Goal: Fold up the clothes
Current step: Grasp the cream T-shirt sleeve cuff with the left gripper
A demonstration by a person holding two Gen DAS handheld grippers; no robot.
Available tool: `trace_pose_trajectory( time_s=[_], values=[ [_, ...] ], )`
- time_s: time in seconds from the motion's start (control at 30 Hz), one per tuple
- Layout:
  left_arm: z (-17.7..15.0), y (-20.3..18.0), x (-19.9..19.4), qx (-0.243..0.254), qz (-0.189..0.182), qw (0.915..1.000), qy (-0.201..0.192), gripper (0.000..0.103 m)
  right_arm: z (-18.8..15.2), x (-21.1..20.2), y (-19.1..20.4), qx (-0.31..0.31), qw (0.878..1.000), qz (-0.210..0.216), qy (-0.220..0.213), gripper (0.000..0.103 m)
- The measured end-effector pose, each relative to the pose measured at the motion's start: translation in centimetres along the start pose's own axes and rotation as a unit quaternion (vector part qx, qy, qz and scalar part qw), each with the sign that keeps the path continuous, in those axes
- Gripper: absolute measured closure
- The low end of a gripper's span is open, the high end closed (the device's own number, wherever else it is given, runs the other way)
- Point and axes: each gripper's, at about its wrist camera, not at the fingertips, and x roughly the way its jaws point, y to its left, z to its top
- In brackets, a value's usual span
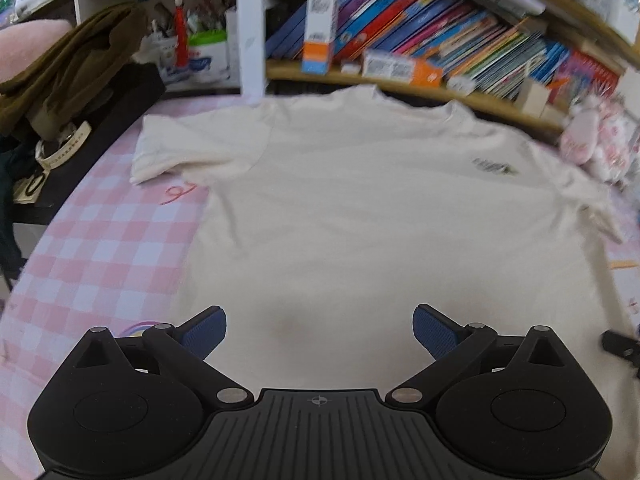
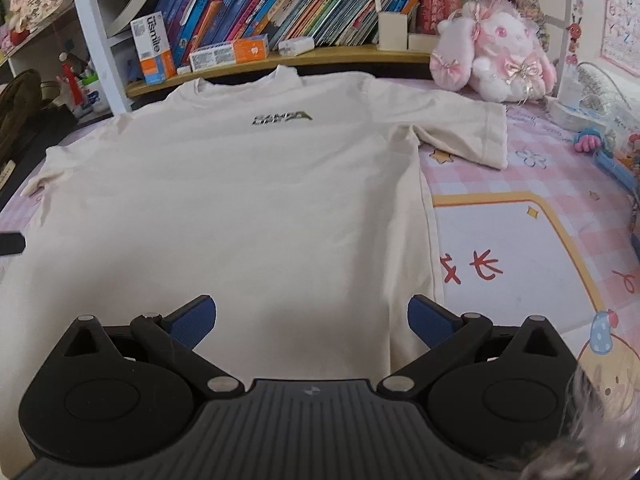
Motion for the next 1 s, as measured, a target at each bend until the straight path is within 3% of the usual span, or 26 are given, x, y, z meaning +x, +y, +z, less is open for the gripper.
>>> trace_pose_trajectory(
  time_s=[0.4,0.5,0.57,0.6,0.77,0.9,1.0],
  values=[
    [4.4,8.7,4.1,-0.091,-0.001,0.9958,0.006,0.008,-0.3,0.1,3.9,-0.001,0.999,-0.034,0.005,0.0],
    [5.1,10.4,5.5,-0.097,0.002,0.9953,-0.004,0.015,-0.3,0.2,4.5,-0.003,0.999,-0.04,0.004,0.0],
    [5.6,11.6,6.4,-0.107,0.008,0.9943,-0.005,0.032,-0.3,0.2,4.9,-0.002,0.999,-0.044,0.006,0.0],
    [5.8,12.3,6.9,-0.112,0.012,0.9937,-0.006,0.035,-0.3,0.2,5.0,0.0,0.999,-0.046,0.007,0.0],
    [6.9,16.5,9.1,-0.231,-0.015,0.9728,-0.018,0.05,-0.1,0.4,6.1,0.0,0.999,-0.053,0.013,0.0],
    [8.0,19.7,10.7,-0.327,-0.042,0.9432,-0.036,0.056,-0.1,0.5,7.1,-0.01,0.998,-0.058,0.017,0.0],
    [8.8,21.0,11.8,-0.375,-0.036,0.9252,-0.045,0.056,0.0,0.4,7.9,-0.017,0.998,-0.059,0.017,0.0]
  ],
)
